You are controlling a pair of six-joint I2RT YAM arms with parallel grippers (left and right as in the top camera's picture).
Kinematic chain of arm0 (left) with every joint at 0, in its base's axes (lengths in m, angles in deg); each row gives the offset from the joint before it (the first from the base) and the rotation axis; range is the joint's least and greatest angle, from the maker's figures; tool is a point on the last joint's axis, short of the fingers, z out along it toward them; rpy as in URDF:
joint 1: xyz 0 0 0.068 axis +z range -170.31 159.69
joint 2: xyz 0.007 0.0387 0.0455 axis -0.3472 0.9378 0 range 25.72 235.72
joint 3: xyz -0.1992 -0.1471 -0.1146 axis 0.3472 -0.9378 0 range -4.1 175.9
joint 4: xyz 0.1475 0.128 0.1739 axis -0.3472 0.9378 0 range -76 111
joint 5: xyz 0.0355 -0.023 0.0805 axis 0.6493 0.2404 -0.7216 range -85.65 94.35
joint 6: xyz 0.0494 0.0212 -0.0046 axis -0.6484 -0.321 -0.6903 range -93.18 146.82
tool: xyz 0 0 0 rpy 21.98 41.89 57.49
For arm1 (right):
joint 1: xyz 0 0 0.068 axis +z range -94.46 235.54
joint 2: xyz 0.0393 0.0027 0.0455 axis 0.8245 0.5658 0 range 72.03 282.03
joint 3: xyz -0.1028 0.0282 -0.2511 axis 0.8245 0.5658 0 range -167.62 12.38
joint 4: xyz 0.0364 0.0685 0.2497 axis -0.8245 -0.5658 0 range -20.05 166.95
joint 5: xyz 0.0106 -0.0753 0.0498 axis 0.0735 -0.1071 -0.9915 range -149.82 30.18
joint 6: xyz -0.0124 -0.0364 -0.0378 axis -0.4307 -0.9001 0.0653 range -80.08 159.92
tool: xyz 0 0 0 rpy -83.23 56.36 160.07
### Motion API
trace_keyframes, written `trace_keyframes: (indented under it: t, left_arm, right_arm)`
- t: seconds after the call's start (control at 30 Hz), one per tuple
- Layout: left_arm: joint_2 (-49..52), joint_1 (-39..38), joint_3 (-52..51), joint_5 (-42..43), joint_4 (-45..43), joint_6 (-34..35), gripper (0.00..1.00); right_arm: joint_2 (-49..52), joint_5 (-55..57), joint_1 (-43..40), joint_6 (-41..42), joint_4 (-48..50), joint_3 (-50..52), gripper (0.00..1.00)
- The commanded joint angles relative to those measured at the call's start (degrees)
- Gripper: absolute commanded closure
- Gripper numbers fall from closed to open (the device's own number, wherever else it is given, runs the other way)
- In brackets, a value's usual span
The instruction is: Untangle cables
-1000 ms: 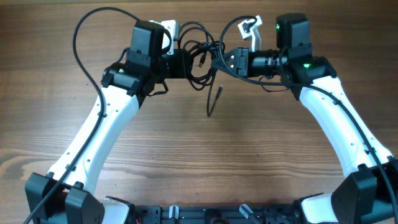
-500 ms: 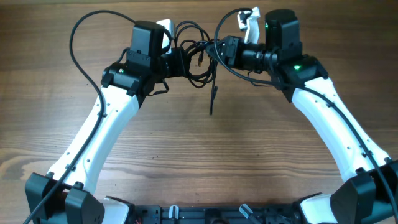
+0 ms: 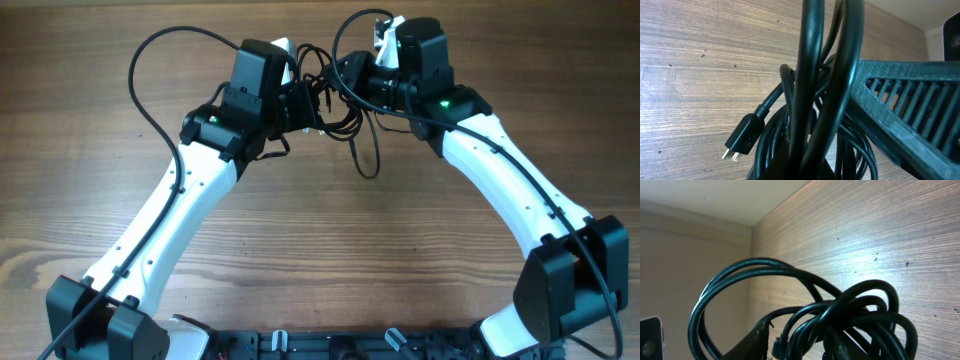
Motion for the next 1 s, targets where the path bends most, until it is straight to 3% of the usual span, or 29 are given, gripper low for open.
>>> trace_keyframes:
  t: [0.0,0.5,0.7,0.73,0.87,0.97]
  left_arm:
    - [-1.0,-0.7,1.2,2.6,-0.8,1.6,0.96]
    - [-1.0,-0.7,1.2,3.6,-0.9,1.1,0.96]
    - [-1.0,-0.7,1.2,7.2,-1.1,1.1,0.96]
    - [-1.0,-0.7,1.2,7.8,-1.1,1.1,0.96]
    - [-1.0,-0.7,1.2,9.7,-1.1,1.1,0.96]
    - [-1.0,-0.7,1.2,9.7,-1.1,1.1,0.96]
  right_arm:
    - [1.9,3.1,0.1,-1.0,0.3,-1.0,0.65]
    - [5.0,-5.2,0.5,0.3,-2.0,-1.0,0.64]
    - [5.8,-1.9,2.7,0.9,-2.2,-1.0,0.64]
    - [6.3,-1.4,3.0,0.9,-2.2,-1.0,0.67]
    - [8.0,-1.2,3.0,0.4,-2.0,-1.0,0.95]
    - [7.8,-1.7,2.8,-2.4,-1.0,-1.0,0.96]
